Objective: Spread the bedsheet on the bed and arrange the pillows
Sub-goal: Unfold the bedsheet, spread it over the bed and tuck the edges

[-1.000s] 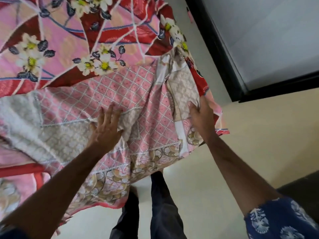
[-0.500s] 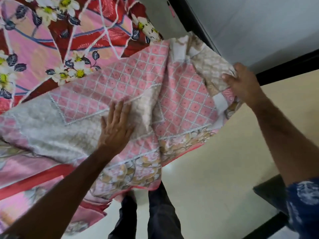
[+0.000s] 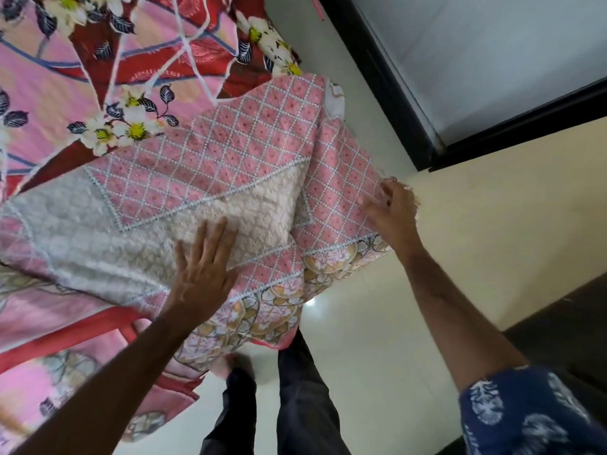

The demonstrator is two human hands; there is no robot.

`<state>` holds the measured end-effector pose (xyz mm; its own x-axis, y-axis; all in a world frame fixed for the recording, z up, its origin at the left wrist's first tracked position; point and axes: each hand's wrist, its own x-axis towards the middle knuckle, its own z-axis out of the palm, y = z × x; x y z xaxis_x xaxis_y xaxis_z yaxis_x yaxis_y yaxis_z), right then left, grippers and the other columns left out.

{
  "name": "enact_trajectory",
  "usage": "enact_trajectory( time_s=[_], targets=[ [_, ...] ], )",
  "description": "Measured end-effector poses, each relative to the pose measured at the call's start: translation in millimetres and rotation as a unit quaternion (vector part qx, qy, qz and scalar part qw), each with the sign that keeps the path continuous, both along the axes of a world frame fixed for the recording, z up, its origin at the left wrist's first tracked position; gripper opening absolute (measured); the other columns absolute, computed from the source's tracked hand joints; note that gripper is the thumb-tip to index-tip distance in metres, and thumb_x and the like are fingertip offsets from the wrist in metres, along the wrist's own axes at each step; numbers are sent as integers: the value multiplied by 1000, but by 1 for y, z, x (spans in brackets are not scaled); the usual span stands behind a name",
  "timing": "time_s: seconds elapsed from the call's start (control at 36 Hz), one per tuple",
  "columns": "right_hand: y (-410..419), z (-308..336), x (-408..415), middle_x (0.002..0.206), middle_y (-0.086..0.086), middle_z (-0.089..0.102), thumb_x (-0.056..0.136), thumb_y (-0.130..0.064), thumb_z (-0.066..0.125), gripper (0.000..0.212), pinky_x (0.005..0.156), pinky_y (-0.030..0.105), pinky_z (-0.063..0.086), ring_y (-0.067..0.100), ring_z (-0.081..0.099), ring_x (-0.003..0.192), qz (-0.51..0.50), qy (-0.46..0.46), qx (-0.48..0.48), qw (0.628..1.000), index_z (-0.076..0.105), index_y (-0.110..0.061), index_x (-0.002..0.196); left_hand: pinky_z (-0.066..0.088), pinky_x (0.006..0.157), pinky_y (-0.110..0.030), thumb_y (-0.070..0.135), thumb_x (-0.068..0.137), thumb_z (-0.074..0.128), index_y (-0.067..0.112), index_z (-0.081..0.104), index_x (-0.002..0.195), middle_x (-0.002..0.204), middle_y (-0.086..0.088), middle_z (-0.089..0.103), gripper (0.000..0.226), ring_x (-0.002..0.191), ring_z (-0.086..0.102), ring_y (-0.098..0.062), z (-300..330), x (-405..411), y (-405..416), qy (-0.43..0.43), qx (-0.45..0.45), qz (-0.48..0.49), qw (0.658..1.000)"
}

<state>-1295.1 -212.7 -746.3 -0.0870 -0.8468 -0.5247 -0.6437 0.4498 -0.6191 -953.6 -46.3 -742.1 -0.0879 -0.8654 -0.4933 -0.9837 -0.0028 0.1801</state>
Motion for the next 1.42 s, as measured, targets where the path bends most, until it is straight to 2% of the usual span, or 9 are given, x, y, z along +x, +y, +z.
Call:
enact_trajectory(
  time_s=[0.22,0.47,0.58,0.72,0.81,0.94,1.11,1.28,1.42],
  targets=[
    [5,26,-7,93,1,68,85,-13,77,19,84,39,57,22,65,89,-6,-52,-92,994,60,-22,90,20,108,-80,62,99,18,18,5,160,170,-7,1,77,154,2,-39,1,-14,3,3,30,40,999],
    [64,8,-35,90,-13,72,78,-38,85,38,75,24,51,8,70,88,27,-71,74,994,59,-30,105,22,106,-81,60,100,24,14,18,156,169,-9,8,73,153,3,-40,5,-22,-1,20,20,71,997],
    [89,1,-45,101,-10,65,89,-40,72,26,89,29,47,22,59,105,83,33,-2,996,67,-30,113,21,109,-78,55,98,37,14,20,157,169,-9,7,74,154,3,-39,5,-21,0,22,11,78,997],
    [108,41,-34,77,-25,66,97,-11,65,9,76,10,43,-9,59,77,-2,-156,-53,986,60,-18,96,25,111,-74,43,99,51,14,25,156,168,-11,14,69,153,9,-41,8,-29,3,31,0,105,994],
    [123,53,-33,93,-10,74,91,-30,74,19,72,30,60,7,70,86,12,-204,46,978,66,-20,104,29,110,-73,35,98,56,11,32,153,165,-16,22,65,151,16,-44,12,-41,11,44,-13,116,992],
    [167,52,-38,44,-16,57,85,-32,80,27,48,20,42,-2,51,40,159,-105,262,946,60,-23,70,35,108,-68,27,96,59,13,42,146,159,-20,30,54,146,28,-46,19,-57,41,62,-10,99,993],
    [216,78,-36,114,6,76,81,-23,78,37,99,38,52,21,71,109,35,-267,217,938,72,-13,117,41,106,-60,26,94,61,10,49,141,147,-16,46,52,134,47,-38,40,-81,105,114,7,111,987],
    [248,152,-17,123,12,71,101,-17,55,31,100,38,54,27,68,115,-32,-331,122,935,63,-6,130,53,81,-41,36,99,48,10,53,128,123,-21,60,39,111,63,-37,82,-104,203,248,-2,257,934],
    [264,228,4,123,17,70,99,-17,59,29,101,42,54,33,66,118,-42,-356,82,930,66,-4,124,46,78,-33,53,104,39,19,56,125,116,0,61,43,110,60,-25,149,-120,270,407,155,438,786]
  ],
)
